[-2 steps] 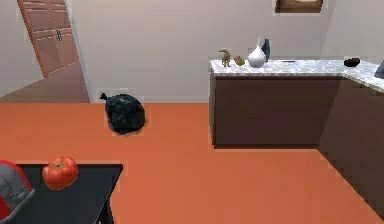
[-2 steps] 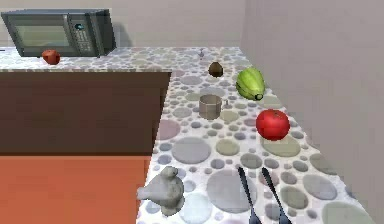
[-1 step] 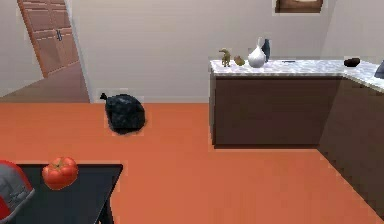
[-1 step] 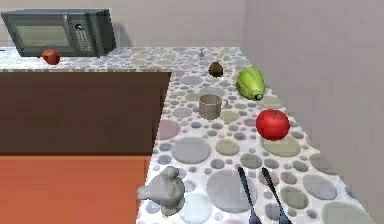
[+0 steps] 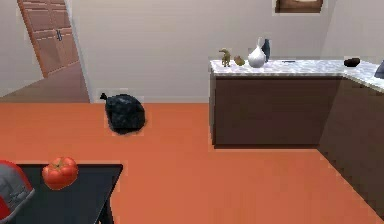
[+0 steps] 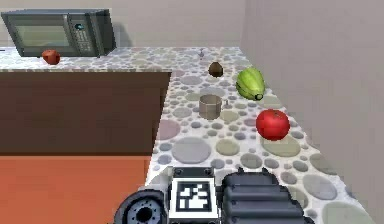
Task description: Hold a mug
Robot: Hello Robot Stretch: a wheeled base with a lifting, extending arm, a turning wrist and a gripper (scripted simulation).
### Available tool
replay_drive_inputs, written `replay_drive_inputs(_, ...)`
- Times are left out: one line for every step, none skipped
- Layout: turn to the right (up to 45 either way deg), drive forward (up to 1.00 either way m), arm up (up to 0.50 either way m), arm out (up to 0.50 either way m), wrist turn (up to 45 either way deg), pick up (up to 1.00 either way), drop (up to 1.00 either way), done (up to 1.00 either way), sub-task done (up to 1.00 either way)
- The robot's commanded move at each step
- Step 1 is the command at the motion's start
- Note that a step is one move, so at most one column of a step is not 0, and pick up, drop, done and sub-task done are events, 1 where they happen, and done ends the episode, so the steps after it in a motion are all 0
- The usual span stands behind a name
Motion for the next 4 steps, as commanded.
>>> replay_drive_inputs(0.0,0.00,0.00,0.46,0.0,0.00,0.00,0.00,0.00)
replay_drive_inputs(0.0,0.00,0.00,0.00,45.0,0.00,0.00,0.00,0.00)
replay_drive_inputs(0.0,0.00,0.00,0.00,45.0,0.00,0.00,0.00,0.00)
replay_drive_inputs(0.0,0.00,0.00,0.00,45.0,0.00,0.00,0.00,0.00)
